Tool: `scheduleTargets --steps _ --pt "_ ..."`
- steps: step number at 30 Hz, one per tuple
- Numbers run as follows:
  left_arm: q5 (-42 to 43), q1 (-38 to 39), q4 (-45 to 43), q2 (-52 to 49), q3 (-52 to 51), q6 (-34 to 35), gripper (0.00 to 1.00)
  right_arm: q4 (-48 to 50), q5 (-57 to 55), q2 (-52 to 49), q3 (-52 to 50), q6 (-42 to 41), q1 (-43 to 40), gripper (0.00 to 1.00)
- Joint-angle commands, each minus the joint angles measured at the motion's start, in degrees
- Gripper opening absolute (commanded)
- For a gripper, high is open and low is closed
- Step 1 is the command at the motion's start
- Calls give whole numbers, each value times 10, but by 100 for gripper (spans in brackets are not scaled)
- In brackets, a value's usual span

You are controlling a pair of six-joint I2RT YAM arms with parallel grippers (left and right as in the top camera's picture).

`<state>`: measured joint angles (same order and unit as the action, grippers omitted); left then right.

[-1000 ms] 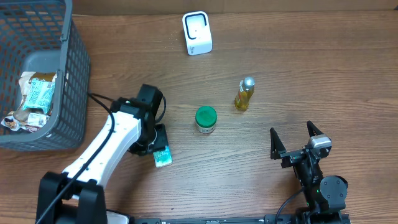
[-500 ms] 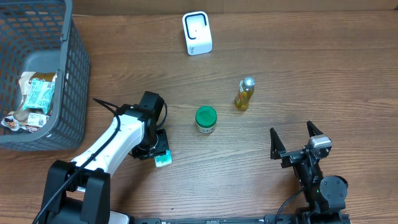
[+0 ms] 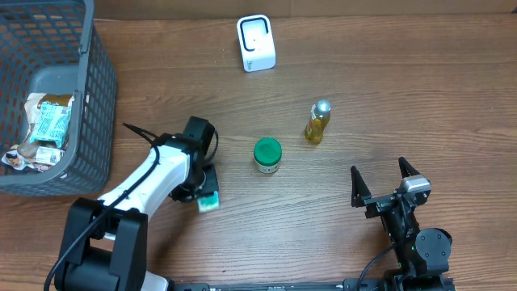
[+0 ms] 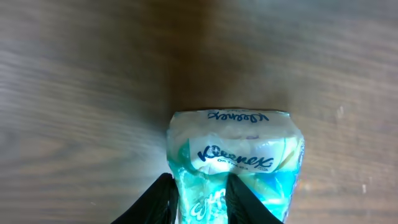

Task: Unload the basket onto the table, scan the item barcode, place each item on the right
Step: 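Lower the left gripper over the Kleenex pack and align with it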

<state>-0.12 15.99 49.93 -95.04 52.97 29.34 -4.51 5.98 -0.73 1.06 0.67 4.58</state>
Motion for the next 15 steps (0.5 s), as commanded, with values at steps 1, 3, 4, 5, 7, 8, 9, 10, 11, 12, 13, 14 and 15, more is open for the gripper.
scheduleTargets --steps 1,3,4,5,7,8,9,10,11,12,13,14,15 --pt "-63 -18 -28 -14 41 -43 32 2 -1 6 -6 2 -1 100" --pt "-62 -18 -38 -14 57 -48 33 2 -1 6 -6 2 -1 100" --pt "-63 -18 -42 -14 64 -48 35 2 -1 6 -6 2 -1 100" --pt "-63 -18 -44 -14 71 -52 36 2 -1 6 -6 2 -1 100" --pt "-63 -18 -42 -14 88 -65 38 2 -1 6 -6 3 -1 100" --pt "-62 -19 -32 -14 98 -69 38 2 -1 6 -6 3 -1 100" --pt "-62 -18 -16 -14 110 -69 38 2 -1 6 -6 2 -1 100" --pt "-60 -18 3 -14 121 -69 38 2 -1 6 -6 2 -1 100" --pt "-51 -18 21 -14 130 -69 38 2 -1 6 -6 3 -1 100" --pt "-40 -18 37 -14 137 -69 38 2 -1 6 -6 3 -1 100" --pt "-30 -18 52 -14 142 -69 39 2 -1 6 -6 2 -1 100" --pt "-23 -18 66 -14 143 -69 40 2 -1 6 -6 3 -1 100" --pt "-14 -18 76 -14 143 -69 39 2 -1 6 -6 2 -1 100"
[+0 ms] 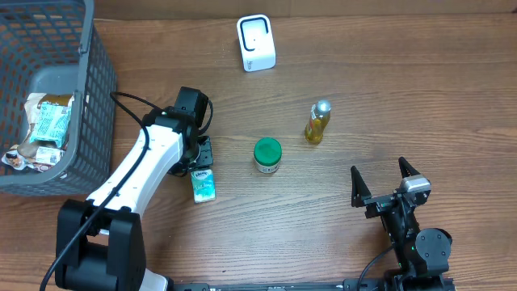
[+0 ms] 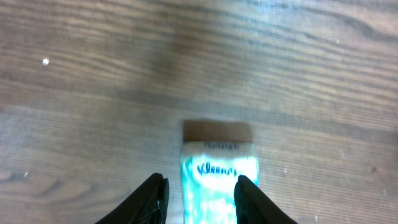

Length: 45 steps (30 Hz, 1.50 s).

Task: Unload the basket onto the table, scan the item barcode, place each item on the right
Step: 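Lower the left gripper over the Kleenex pack and align with it, then close the left gripper on the Kleenex pack and lift it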

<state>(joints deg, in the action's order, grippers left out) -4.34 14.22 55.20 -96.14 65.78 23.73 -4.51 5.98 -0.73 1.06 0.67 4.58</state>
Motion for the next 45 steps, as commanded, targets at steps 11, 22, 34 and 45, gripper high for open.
scheduleTargets --steps 11,22,34,45 --pt "68 -1 23 -5 -50 -12 37 2 -1 6 -6 3 -1 100" --pt "38 -1 9 -5 -72 21 29 2 -1 6 -6 2 -1 100" --pt "37 -1 -36 -5 -103 48 29 2 -1 6 -6 3 -1 100" --pt "29 -1 -32 -5 -103 48 30 2 -1 6 -6 2 -1 100"
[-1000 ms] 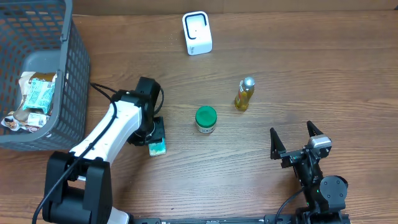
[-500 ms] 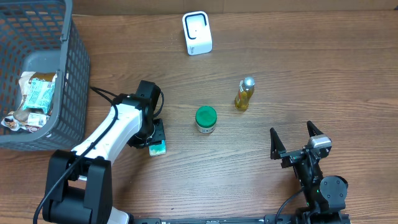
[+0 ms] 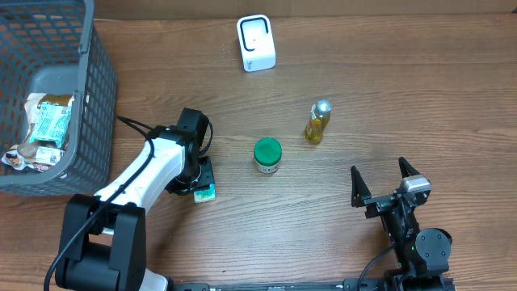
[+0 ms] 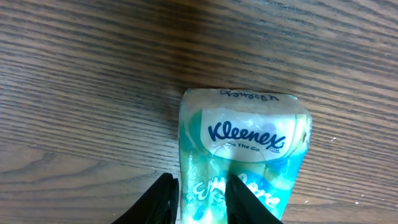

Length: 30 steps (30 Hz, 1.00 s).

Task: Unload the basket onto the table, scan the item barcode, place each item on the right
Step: 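Close the left gripper on the Kleenex pack and lift it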

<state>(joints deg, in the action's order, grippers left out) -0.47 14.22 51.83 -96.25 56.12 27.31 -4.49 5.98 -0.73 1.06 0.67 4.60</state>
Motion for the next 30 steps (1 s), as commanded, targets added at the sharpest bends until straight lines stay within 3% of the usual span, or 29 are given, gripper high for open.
scheduleTargets --steps 1,9,13,16,18,24,27,30 --pt "-9 -1 2 -4 -7 12 30 2 -1 6 -6 3 -1 100" --pt "3 -1 -49 -4 -49 19 28 2 -1 6 -6 2 -1 100" --pt "2 -1 -89 -4 -79 19 22 2 -1 6 -6 3 -1 100" --pt "-1 -1 -88 -4 -83 14 4 2 -1 6 -6 2 -1 100" --pt "-5 -1 -88 -4 -80 6 4 2 -1 6 -6 2 -1 100" --pt "-77 0 -12 -3 27 -71 4 2 -1 6 -6 3 -1 100" --pt "-107 2 24 -4 82 -72 4 2 -1 6 -6 3 -1 100" --pt "-195 14 28 -4 111 -69 4 2 -1 6 -6 2 -1 100"
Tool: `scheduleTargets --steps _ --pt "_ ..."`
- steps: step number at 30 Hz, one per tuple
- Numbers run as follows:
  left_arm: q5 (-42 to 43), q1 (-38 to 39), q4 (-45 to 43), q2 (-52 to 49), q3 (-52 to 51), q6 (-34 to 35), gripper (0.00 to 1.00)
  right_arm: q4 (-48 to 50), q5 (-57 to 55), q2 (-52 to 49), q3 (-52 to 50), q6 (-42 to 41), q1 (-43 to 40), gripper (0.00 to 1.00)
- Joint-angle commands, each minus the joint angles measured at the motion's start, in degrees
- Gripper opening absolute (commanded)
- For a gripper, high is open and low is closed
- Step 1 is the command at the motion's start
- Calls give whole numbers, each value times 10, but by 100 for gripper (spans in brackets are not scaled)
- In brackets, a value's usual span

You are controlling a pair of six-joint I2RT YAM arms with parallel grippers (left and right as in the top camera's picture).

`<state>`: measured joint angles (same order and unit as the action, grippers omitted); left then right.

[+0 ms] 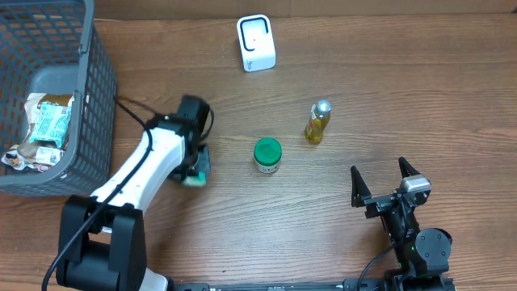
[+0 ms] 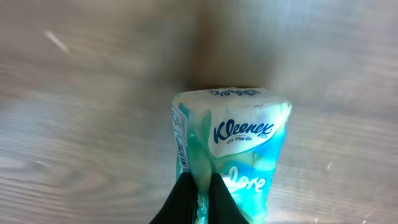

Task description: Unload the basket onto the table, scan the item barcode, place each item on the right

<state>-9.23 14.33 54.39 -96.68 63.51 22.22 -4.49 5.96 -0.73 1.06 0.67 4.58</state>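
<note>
A teal and white Kleenex pocket pack [image 2: 239,140] hangs in my left gripper [image 2: 200,186], whose black fingers [image 2: 184,199] are shut on a fold of its wrapper near the left edge. The wood behind it is blurred. From overhead the pack [image 1: 194,179] peeks out under the left gripper [image 1: 197,168], left of the table's middle. The white barcode scanner [image 1: 256,43] stands at the far edge. My right gripper [image 1: 386,179] rests open at the front right with nothing in it.
A green-lidded jar [image 1: 267,155] stands right of the pack, and a yellow bottle [image 1: 317,122] further right. A grey wire basket [image 1: 97,97] with several packets fills the far left corner.
The left fingers, then astride the pack and somewhat apart, are now pinched tight on its wrapper. Gripper and pack have shifted a little toward the far left, and the table looks blurred.
At first the left gripper stood around the pack near the front. Then it was open above the pack, which lay flat on the wood. Later it was down over the pack again, and now it is shut on it.
</note>
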Motion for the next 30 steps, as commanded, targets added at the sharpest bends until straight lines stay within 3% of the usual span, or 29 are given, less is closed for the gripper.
scheduleTargets --steps 1,14,23,30 --pt "-141 19 2 0 38 -12 4 2 0 6 -6 3 -1 100" --pt "-394 136 -17 -57 37 -11 4 2 0 6 -6 2 -1 100" --pt "-467 178 -19 -175 37 -19 4 2 0 6 -6 2 -1 100" --pt "-466 180 -19 -187 39 -7 5 2 0 6 -6 2 -1 100"
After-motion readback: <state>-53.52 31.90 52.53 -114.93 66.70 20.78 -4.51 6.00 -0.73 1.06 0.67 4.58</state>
